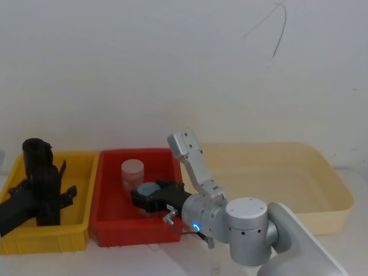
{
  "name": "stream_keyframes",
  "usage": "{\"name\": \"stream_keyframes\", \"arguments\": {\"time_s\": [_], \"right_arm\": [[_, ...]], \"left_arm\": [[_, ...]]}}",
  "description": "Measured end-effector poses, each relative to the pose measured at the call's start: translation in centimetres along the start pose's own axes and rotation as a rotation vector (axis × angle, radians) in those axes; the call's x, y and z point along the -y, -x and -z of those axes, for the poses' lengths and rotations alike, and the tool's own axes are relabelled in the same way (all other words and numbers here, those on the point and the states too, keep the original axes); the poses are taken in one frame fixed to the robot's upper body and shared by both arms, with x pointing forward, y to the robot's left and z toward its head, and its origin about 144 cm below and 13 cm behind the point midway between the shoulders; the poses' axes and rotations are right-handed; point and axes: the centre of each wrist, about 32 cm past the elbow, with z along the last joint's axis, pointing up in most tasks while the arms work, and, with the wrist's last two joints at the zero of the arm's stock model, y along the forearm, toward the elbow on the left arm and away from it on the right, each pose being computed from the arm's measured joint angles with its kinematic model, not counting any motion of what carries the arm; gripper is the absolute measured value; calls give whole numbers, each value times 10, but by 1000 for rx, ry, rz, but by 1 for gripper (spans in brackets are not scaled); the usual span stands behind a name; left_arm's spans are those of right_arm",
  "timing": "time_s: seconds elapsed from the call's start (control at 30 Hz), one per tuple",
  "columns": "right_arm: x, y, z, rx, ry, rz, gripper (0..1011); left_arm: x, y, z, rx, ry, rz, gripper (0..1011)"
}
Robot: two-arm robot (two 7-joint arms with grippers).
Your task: Pick up the garbage bag with the one hand and transfer it to the other hand.
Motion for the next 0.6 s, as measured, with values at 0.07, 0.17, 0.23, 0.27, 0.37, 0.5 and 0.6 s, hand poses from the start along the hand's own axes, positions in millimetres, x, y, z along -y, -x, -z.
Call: {"name": "stream_keyframes", "arguments": {"time_s": [0.07,0.17,0.23,0.27,0.37,0.5,0.6], "right_arm": [[0,0,0,1,-1,0,712],[-1,0,1,1,-2,0,647],[-1,0,1,2,-2,1,647],[-1,0,1,2,-2,1,647],[-1,0,1,2,-3,1,647],[-2,1,1,3,-4,1,647],[-2,1,1,3,-4,2,647]], "left_arm": [[0,0,0,0,0,0,1002],[0,0,0,0,0,0,1002],[0,0,0,0,0,0,1002],[0,0,0,0,0,0,1002],[0,0,0,0,0,0,1002],[0,0,0,0,0,0,945],[0,0,0,0,0,0,870]]}}
